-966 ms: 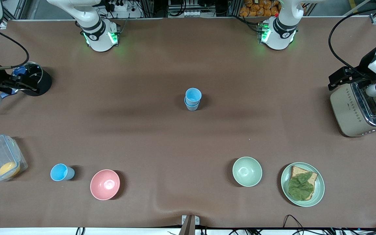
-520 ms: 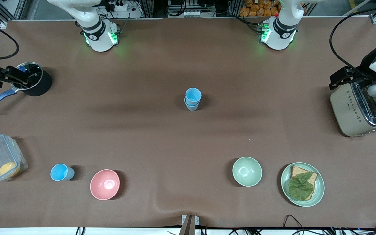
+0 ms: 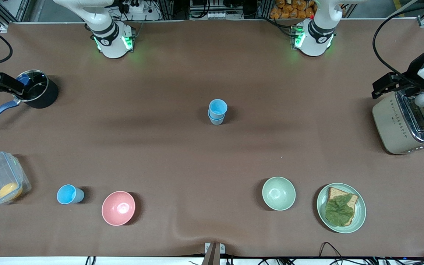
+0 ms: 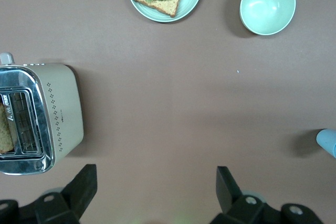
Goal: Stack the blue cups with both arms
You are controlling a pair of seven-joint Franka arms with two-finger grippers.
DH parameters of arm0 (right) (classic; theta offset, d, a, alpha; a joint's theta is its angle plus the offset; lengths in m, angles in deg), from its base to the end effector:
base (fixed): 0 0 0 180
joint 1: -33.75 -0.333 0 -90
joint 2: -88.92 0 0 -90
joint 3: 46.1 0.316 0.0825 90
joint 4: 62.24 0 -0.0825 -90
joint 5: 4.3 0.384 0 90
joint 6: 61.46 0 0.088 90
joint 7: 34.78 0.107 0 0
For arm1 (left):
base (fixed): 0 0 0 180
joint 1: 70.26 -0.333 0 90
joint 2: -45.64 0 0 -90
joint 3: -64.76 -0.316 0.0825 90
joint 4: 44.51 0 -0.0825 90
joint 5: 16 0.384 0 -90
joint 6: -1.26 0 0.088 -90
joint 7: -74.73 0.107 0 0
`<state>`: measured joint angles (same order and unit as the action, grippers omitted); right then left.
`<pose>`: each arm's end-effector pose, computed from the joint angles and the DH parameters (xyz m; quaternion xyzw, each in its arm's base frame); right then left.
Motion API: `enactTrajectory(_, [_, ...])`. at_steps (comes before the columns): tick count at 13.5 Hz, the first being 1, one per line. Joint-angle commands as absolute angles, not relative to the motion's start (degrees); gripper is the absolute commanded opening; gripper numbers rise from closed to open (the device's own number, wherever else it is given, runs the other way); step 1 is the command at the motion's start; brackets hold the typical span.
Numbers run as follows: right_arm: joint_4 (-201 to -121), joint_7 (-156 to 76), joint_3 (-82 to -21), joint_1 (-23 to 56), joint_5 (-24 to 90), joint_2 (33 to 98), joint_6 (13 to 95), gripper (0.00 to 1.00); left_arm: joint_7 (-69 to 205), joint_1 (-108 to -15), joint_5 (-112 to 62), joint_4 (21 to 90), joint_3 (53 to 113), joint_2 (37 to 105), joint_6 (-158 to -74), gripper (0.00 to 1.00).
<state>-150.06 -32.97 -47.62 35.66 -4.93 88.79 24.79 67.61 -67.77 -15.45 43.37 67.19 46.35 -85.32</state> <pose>0.5478 -0.0341 0.6354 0.9988 -0.0460 -0.0149 0.0053 0.5505 -0.0462 0.6299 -0.9996 -0.0194 0.0170 0.0063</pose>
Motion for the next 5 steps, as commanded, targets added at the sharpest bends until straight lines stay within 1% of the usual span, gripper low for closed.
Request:
enactTrajectory(1, [-149.2,-30.7,-46.7,36.2,-5.9,89.0,24.0,1.00,69.0,-68.2,-15.9,42.1,67.0,45.9,-83.2,1.00])
enactTrajectory(5, [-149.3,-31.5,-46.5,36.1,-6.0,88.8,24.0,1.00,68.9,-68.2,-15.8,42.1,67.0,46.0,-81.4,1.00])
